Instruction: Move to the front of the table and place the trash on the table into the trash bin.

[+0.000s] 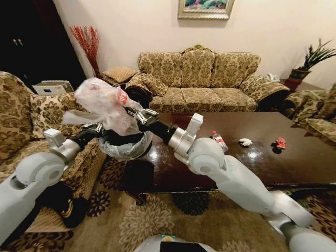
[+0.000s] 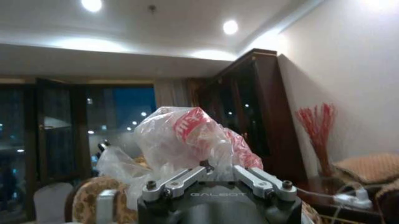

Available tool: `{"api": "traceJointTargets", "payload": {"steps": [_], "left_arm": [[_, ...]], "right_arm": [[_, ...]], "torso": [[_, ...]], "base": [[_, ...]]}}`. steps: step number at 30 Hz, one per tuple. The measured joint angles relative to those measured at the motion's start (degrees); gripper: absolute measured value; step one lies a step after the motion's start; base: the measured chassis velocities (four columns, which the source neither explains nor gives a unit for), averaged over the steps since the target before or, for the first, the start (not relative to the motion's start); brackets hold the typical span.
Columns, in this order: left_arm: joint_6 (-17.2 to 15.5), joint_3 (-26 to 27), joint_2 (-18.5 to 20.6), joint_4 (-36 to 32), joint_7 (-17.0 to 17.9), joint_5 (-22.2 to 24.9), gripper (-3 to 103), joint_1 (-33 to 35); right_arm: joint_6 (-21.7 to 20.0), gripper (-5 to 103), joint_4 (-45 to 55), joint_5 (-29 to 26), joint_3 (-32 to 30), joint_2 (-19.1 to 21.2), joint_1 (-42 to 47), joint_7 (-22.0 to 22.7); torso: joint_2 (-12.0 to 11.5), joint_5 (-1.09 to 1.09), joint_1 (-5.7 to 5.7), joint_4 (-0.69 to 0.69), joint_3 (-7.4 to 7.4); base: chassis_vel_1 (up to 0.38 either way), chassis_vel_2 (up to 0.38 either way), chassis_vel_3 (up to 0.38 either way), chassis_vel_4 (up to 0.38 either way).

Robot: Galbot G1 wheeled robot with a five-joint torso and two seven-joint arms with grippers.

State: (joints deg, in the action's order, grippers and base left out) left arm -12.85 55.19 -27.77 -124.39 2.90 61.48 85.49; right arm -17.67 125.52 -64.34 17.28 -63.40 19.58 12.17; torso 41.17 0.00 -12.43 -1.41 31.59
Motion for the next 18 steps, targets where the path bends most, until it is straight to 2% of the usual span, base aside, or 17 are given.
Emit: {"api": "traceJointTargets", "payload": {"steps": [9, 10, 12, 13, 16, 17, 18], "left_arm": [[-0.4, 1.0, 0.2, -1.5, 0.3, 1.5, 3, 1.0], [-0.5, 1.1, 0.3, -1.8, 0.4, 1.6, 3, 1.3], [-0.7, 1.2, 0.3, -2.5, 0.6, 1.7, 3, 2.0], [-0.7, 1.2, 0.3, -2.5, 0.6, 1.7, 3, 2.0], [-0.8, 1.5, 0.3, -3.7, 0.6, 1.8, 3, 2.9], [-0.8, 1.5, 0.3, -3.7, 0.6, 1.8, 3, 2.9], [-0.9, 1.6, 0.3, -3.9, 0.6, 1.8, 3, 3.0]], "right_arm": [[-1.3, 0, -3.3, 3.2, 2.1, -1.4, 0.8, 1.1], [-1.2, -3, -3.9, 3.6, 2.4, -1.9, 0.7, 1.1], [-0.9, 7, -5.0, 4.3, 2.9, -2.7, 0.6, 1.1], [-0.9, 7, -5.0, 4.3, 2.9, -2.7, 0.6, 1.1], [-0.5, 24, -6.1, 4.9, 3.1, -3.2, 0.4, 0.7], [-0.5, 24, -6.1, 4.9, 3.1, -3.2, 0.4, 0.7], [-0.4, 30, -6.2, 4.9, 3.1, -3.3, 0.4, 0.6]], "torso": [[0.0, 0.01, 0.0, 0.0, 0.0], [0.0, 0.01, 0.0, 0.0, 0.0], [0.0, 0.0, 0.0, 0.0, 0.0], [0.0, 0.0, 0.0, 0.0, 0.0], [0.0, 0.01, 0.0, -0.01, 0.0], [0.0, 0.01, 0.0, -0.01, 0.0], [0.0, 0.01, 0.0, 0.0, 0.0]], "base": [[0.0, 0.0, 0.0, 0.0], [0.0, 0.0, 0.0, 0.0], [0.0, 0.0, 0.0, 0.0], [0.0, 0.0, 0.0, 0.0], [0.0, 0.0, 0.0, 0.0], [0.0, 0.0, 0.0, 0.0], [0.0, 0.0, 0.0, 0.0]]}}
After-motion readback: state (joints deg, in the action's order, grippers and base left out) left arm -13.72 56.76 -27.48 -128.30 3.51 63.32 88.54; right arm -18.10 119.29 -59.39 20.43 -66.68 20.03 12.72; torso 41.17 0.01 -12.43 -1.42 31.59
